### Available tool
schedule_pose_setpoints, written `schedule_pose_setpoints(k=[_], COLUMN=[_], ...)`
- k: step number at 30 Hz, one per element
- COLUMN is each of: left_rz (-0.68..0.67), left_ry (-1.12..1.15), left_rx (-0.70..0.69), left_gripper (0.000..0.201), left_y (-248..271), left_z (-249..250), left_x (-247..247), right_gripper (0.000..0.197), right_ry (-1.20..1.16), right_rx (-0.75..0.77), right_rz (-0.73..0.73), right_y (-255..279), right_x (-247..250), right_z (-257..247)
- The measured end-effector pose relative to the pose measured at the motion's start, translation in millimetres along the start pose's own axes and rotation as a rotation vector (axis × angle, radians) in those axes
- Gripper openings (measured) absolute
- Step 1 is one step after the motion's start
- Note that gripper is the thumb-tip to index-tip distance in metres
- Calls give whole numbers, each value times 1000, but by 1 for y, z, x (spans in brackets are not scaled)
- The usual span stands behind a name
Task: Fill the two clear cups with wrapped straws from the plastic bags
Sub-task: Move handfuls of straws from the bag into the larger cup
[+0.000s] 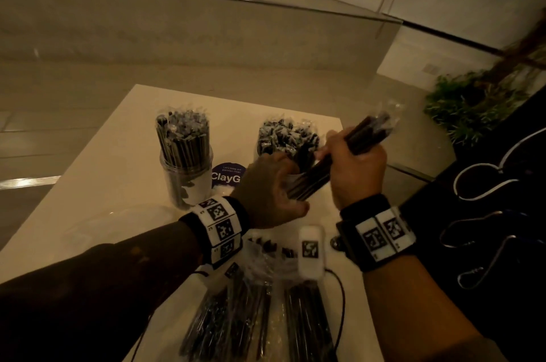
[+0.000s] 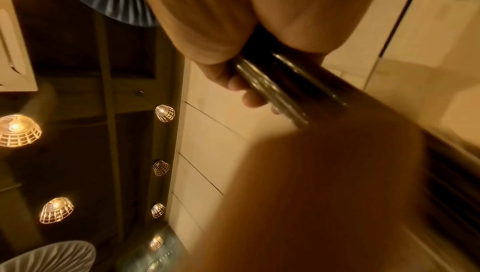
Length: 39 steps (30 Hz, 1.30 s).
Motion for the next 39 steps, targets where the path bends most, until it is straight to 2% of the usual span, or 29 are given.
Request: schedule_pose_setpoints(k=[3,6,8,10,11,15,18,23,27,31,33,35,37,39], left_rz=[-72,-73,-26,-35,-42,-25,-10,20,25,78,73,71,64,78], left_ry=[-211,-89,-8,24,37,47,25,-10,52,-39,-58,-48,-84,-124], left_rx=[90,199,212,214,224,262,227,211,167,107,76,66,59,45], left_gripper=[71,69,66,71,72,45,34,34,44,57,54,43,36,34], left_y=[-3,-11,-17,-22,-23,-24,-25,-28,-27,-27,-26,-28,-29,-29], left_z=[-24,-43,-48,-49,-49,-50,-47,-49,-47,-40,-36,-37,-39,-41], left_x=[-4,-13,-11,-9,-8,-5,-5,0,1,5,5,5,4,4], right_gripper=[20,19,14,2,6,18,17,18,24,33,35,42,53,56], right_ry=[25,29,29,75,108,153,168,185,224,271,286,275,326,421], right_rx=[60,48,17,-20,-39,-116,-113,-96,-66,-80,-81,-35,130,336], right_rz=[29,30,39,41,45,46,46,76,52,-31,-73,-72,19,72], right_y=[-24,-41,-50,-51,-51,-44,-45,-49,-39,-20,-17,-22,-31,-41], right_x=[0,-16,-28,-39,-44,-60,-67,-68,-72,-84,-82,-71,-52,-43], right_z=[-22,-30,-28,-20,-13,12,13,12,17,42,42,23,-11,-45])
Point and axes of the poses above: each hand's wrist, its own y-axis away from the middle knuckle, its own x-axis out of the back of the hand, z = x × y, the point moved 7 cm from there along -y, towards the middle knuckle, and after that the axes turned 14 degrees about y, right-handed, at the moved point
